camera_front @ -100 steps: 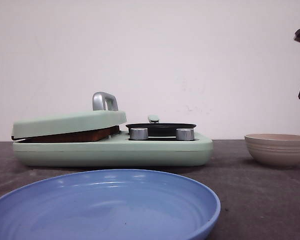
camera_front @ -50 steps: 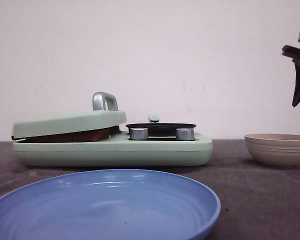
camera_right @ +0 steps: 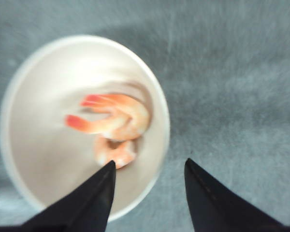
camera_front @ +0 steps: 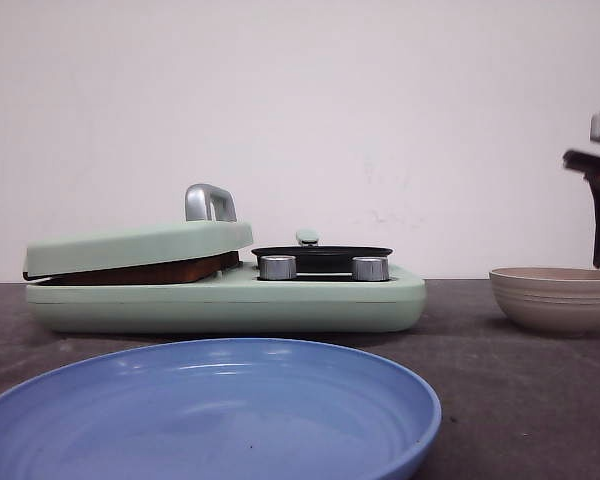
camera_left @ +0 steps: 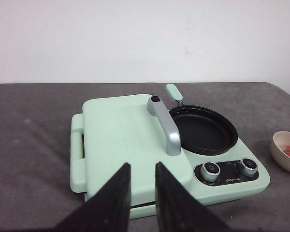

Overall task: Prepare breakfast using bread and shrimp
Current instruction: 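Reach the right gripper down to the beige shrimp bowl rim and grasp it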

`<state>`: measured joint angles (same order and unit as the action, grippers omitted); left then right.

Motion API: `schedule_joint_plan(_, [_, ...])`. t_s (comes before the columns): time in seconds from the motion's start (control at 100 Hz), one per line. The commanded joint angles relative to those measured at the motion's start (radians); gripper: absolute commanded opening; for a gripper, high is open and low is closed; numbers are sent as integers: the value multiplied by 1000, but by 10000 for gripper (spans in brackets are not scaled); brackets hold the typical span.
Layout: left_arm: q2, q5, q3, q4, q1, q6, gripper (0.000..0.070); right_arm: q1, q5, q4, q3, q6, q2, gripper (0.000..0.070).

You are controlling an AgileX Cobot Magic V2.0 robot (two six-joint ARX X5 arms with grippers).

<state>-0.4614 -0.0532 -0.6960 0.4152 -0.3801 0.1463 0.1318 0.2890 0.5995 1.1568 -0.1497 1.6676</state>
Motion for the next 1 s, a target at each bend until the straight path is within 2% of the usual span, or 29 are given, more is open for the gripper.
schedule_joint_plan(0.0, [-1, -2, -2, -11, -2, -11, 17, 2, -2, -16, 18, 17, 29, 276])
schedule_joint_plan(0.24, [-1, -4, -2, -11, -2, -15, 17, 3, -6, -68, 18, 19, 72, 274])
schedule_joint_plan(0.38, [-2, -4, -2, -11, -2, -15, 17, 3, -10, -108, 18, 18, 72, 241])
schedule_joint_plan(0.92, [-2, -4, -2, -11, -2, -16, 17, 3, -31, -183, 22, 3, 156, 236])
schedule_joint_plan(0.99, [-2, -4, -2, -10, -2, -21, 17, 3, -31, -194, 22, 4, 156, 199])
